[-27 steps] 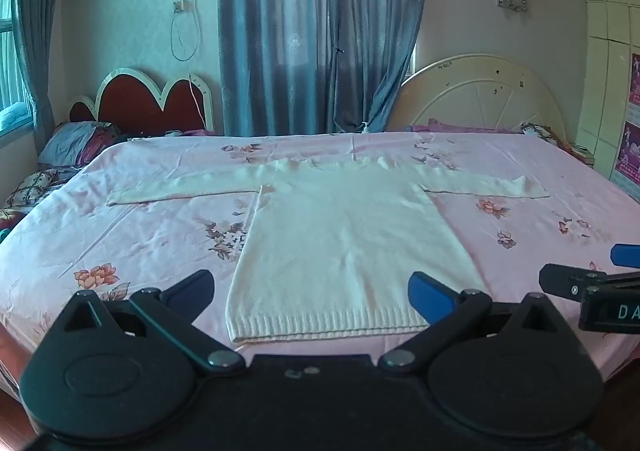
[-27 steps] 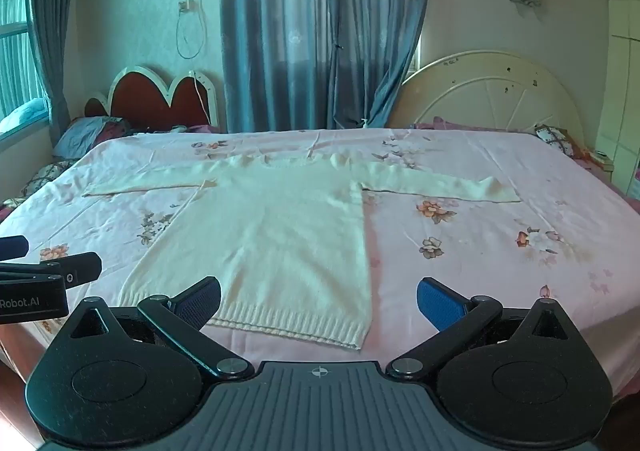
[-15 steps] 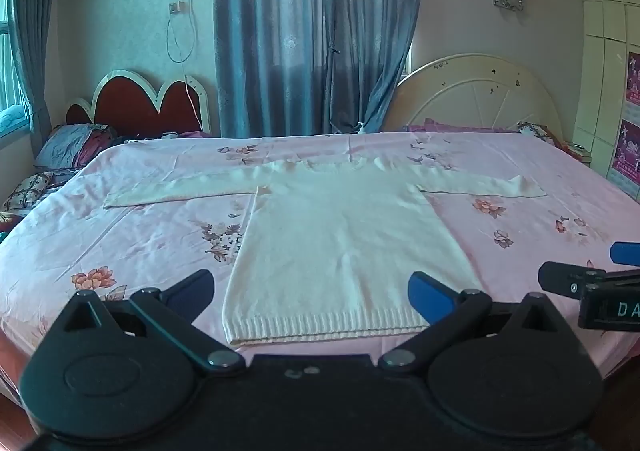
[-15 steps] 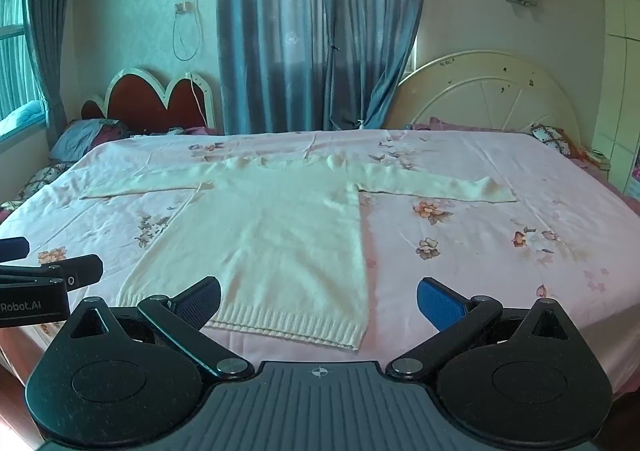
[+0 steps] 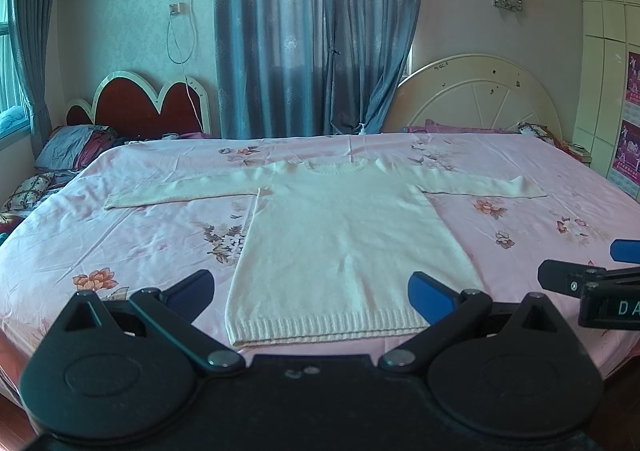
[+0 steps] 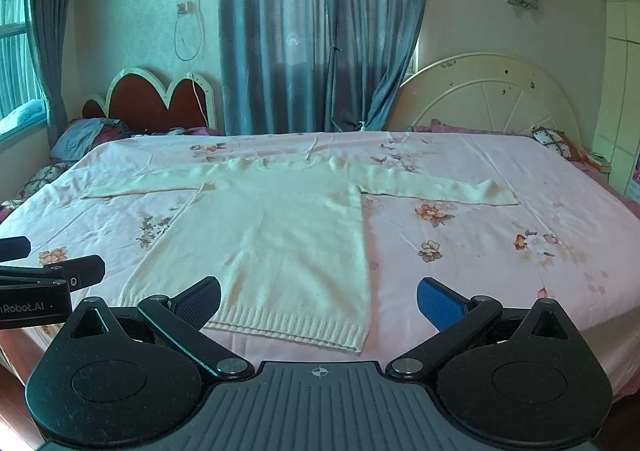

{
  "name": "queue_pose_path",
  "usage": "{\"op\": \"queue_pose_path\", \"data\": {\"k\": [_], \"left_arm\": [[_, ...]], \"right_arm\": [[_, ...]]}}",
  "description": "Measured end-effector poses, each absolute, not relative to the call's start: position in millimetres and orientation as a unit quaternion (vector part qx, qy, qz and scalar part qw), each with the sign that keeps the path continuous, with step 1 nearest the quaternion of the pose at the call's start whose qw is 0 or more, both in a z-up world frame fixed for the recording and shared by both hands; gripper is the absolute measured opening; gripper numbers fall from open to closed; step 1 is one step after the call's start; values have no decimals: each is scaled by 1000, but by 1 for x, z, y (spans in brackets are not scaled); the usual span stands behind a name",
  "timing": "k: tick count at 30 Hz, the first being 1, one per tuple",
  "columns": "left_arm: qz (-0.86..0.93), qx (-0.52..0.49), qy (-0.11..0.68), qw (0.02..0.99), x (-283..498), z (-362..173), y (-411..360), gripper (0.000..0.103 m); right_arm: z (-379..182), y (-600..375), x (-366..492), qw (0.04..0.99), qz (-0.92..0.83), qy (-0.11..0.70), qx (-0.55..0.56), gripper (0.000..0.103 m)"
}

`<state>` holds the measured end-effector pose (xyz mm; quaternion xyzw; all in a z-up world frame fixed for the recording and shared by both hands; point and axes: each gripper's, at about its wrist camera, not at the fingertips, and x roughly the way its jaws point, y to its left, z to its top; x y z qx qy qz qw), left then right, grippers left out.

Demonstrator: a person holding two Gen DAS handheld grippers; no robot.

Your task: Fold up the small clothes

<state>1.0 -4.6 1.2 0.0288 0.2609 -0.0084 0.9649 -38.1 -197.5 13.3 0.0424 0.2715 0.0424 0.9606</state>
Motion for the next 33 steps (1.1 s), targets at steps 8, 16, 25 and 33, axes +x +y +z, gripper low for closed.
{"op": "queue_pose_path", "data": {"k": [8, 16, 25, 33], "left_arm": [[-9, 29, 260, 965, 1, 1, -5, 103], [-8, 29, 260, 965, 1, 1, -5, 103], [-8, 29, 259, 965, 1, 1, -5, 103], [-8, 29, 259, 965, 3, 1, -3, 103]], "right_arm": [[15, -195, -38, 961, 43, 271, 39, 103], [16, -195, -39, 961, 44, 271, 39, 103], [19, -195, -38, 961, 45, 269, 38, 103], [22, -193, -36, 962, 46, 268, 36, 103]]}}
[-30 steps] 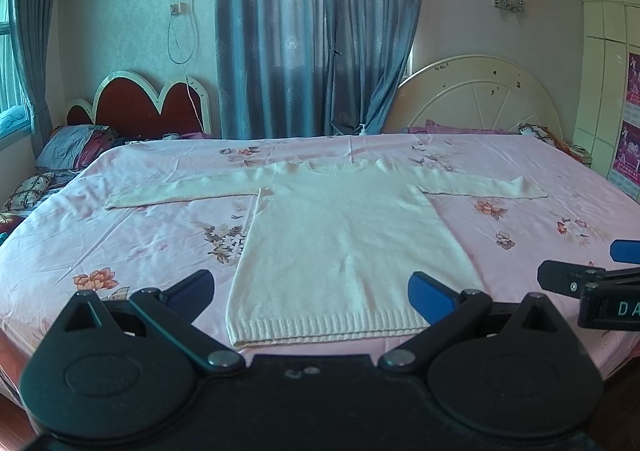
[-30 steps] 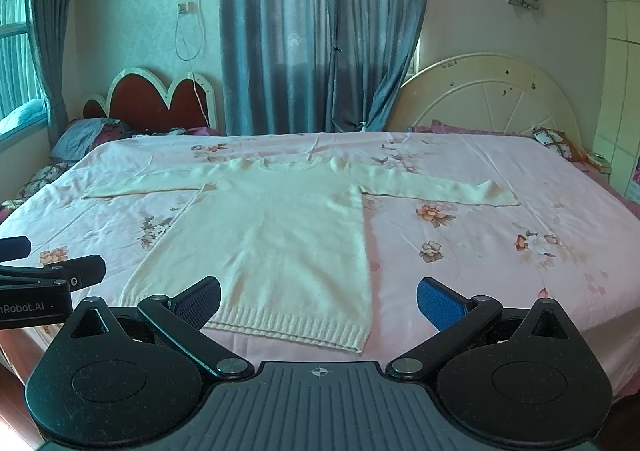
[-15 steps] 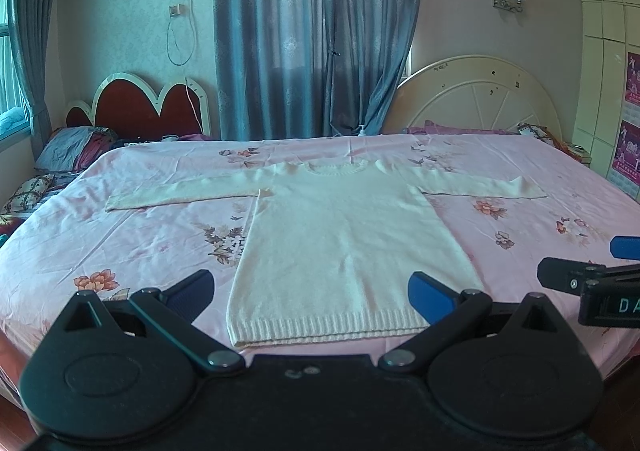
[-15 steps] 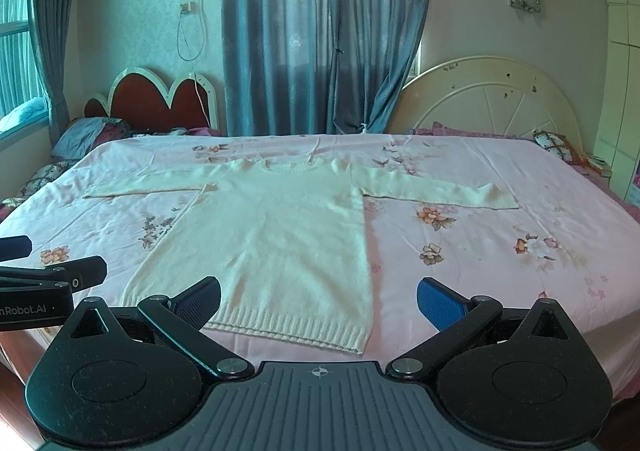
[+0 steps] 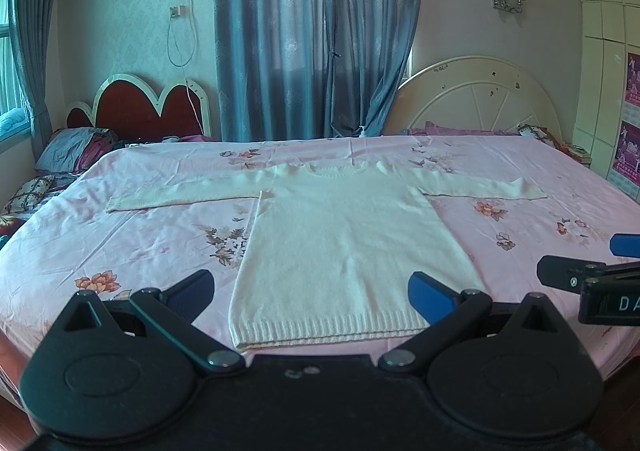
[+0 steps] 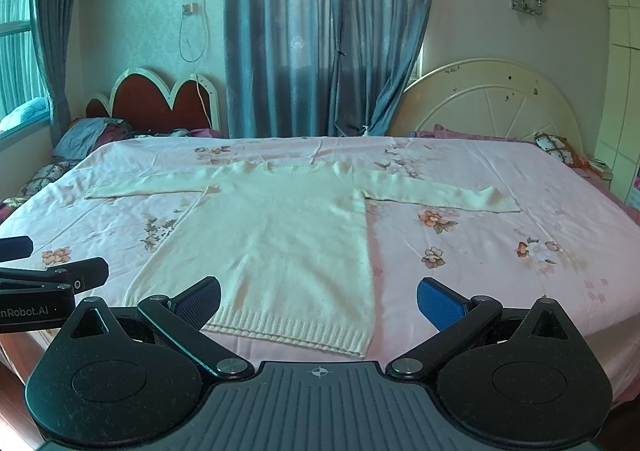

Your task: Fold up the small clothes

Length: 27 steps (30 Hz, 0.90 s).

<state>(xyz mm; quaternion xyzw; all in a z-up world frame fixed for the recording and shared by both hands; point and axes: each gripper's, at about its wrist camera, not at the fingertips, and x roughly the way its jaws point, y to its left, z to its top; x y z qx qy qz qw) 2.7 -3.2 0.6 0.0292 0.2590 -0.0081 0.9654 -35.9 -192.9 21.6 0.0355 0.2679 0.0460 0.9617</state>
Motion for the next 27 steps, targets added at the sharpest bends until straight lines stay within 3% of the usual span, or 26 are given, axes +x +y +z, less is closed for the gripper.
{"op": "queue_pose_path", "data": {"k": [27], "left_arm": [[-8, 31, 261, 965, 3, 7, 2, 103]], "right_arm": [[17, -194, -36, 961, 49, 270, 36, 103]]}}
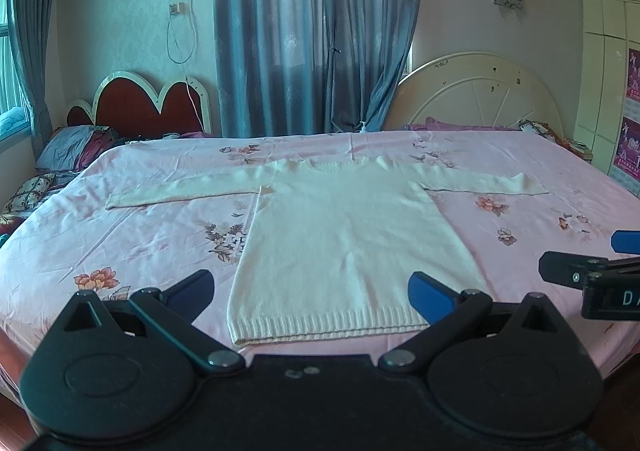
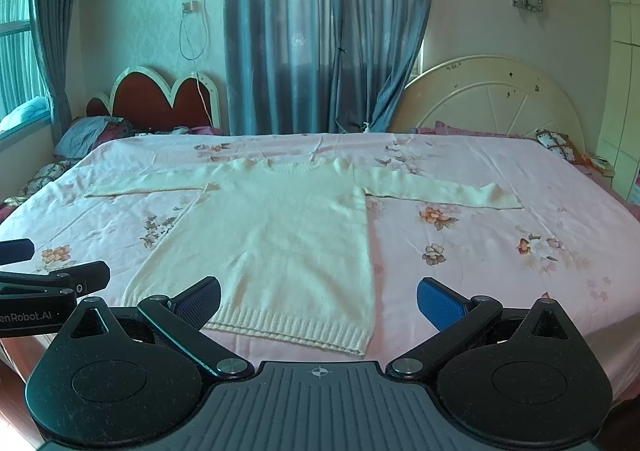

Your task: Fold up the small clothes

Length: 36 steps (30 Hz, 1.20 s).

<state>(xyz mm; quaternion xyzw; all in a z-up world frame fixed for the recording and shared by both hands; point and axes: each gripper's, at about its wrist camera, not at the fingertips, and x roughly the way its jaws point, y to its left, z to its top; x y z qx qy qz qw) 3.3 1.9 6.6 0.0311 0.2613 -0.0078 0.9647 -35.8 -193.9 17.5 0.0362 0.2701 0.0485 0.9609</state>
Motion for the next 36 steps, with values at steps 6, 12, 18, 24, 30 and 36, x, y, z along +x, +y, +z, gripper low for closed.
{"op": "queue_pose_path", "data": {"k": [6, 12, 18, 24, 30, 36], "left_arm": [[-8, 32, 261, 965, 3, 6, 2, 103], [-9, 32, 269, 962, 7, -1, 2, 103], [-11, 37, 275, 961, 15, -7, 1, 103], [-13, 46, 287, 957, 36, -16, 1, 103], [-20, 48, 292, 955, 80, -25, 3, 103], [-46, 54, 286, 955, 134, -25, 0, 103]], "right_arm": [[17, -194, -36, 961, 48, 270, 36, 103], [12, -195, -34, 960, 45, 275, 40, 103], [5, -199, -25, 957, 36, 285, 45, 103], [-4, -204, 0, 954, 15, 296, 45, 103], [-12, -207, 39, 952, -2, 304, 39, 103], [-12, -210, 87, 952, -26, 304, 34, 103]]}}
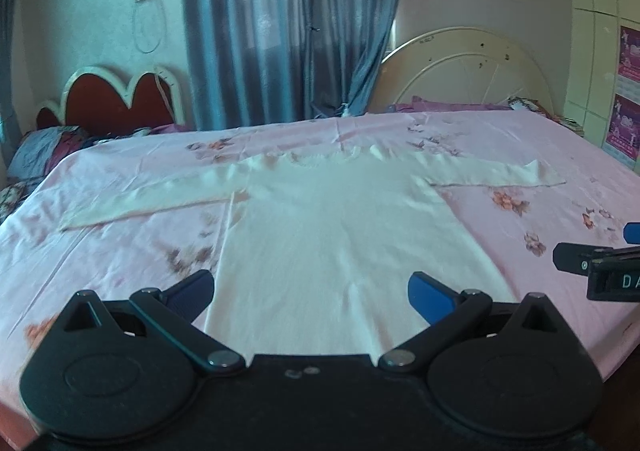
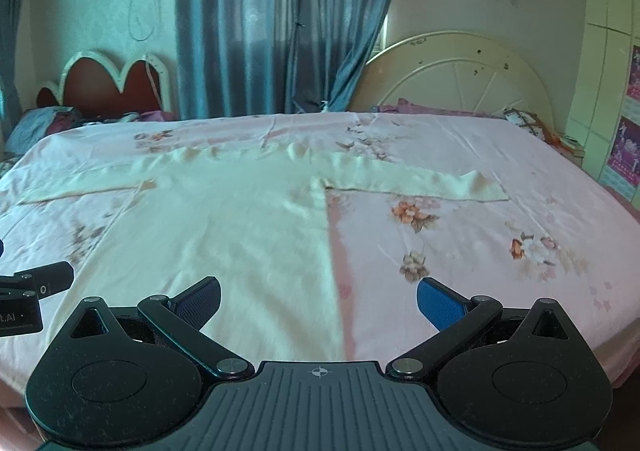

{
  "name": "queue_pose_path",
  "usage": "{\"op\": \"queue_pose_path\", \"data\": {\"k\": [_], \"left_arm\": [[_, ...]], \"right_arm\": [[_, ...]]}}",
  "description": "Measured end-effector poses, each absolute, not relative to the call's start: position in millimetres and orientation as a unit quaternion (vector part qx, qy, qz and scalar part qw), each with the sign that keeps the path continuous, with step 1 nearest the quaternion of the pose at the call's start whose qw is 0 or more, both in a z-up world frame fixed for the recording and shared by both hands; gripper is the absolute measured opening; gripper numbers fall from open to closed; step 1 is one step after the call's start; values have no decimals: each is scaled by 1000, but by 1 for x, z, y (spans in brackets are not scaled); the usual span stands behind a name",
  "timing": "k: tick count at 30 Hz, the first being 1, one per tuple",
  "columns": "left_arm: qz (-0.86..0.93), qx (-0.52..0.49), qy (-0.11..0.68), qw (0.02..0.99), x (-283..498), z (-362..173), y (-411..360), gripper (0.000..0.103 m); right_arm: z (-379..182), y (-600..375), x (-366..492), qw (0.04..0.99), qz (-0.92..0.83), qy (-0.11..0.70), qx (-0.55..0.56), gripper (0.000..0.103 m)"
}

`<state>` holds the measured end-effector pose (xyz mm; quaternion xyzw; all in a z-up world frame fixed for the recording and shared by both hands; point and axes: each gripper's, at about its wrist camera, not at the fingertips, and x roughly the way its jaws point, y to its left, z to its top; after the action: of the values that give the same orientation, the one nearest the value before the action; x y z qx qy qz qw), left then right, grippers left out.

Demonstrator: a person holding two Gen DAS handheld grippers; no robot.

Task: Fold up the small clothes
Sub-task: 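Grasp the sweater's sleeve cuff with the right gripper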

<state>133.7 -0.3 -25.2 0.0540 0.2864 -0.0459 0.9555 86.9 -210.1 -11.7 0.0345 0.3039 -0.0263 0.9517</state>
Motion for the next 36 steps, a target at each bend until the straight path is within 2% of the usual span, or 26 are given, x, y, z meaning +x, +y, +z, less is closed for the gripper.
{"op": "queue_pose_path", "data": {"k": [14, 21, 25, 31, 32, 33, 34, 36], "left_arm": [[-80, 57, 289, 952, 238, -33, -31, 103], [-80, 9, 256, 963, 287, -44, -64, 103], [-72, -7, 297, 952, 335, -53, -93, 103], [-54, 22, 353, 934, 390, -79, -144, 103], [-52, 28, 360, 931, 395, -84, -152, 103], [-50, 34, 365, 929, 399, -88, -158, 103], [-51, 41, 368, 928, 402, -91, -164, 103], [-51, 56, 369, 926, 408, -96, -175, 103]], "right_arm": [[-14, -248, 171, 950, -77, 303, 12, 103], [-47, -358, 241, 947, -112, 292, 79, 103], [-70, -441, 287, 937, -139, 289, 139, 103], [-109, -532, 332, 921, -167, 292, 196, 102], [-115, -540, 337, 919, -168, 294, 201, 86], [-123, -548, 344, 914, -163, 302, 215, 53], [-133, -557, 351, 907, -163, 308, 234, 45], [-144, -572, 357, 898, -169, 312, 262, 44]]}}
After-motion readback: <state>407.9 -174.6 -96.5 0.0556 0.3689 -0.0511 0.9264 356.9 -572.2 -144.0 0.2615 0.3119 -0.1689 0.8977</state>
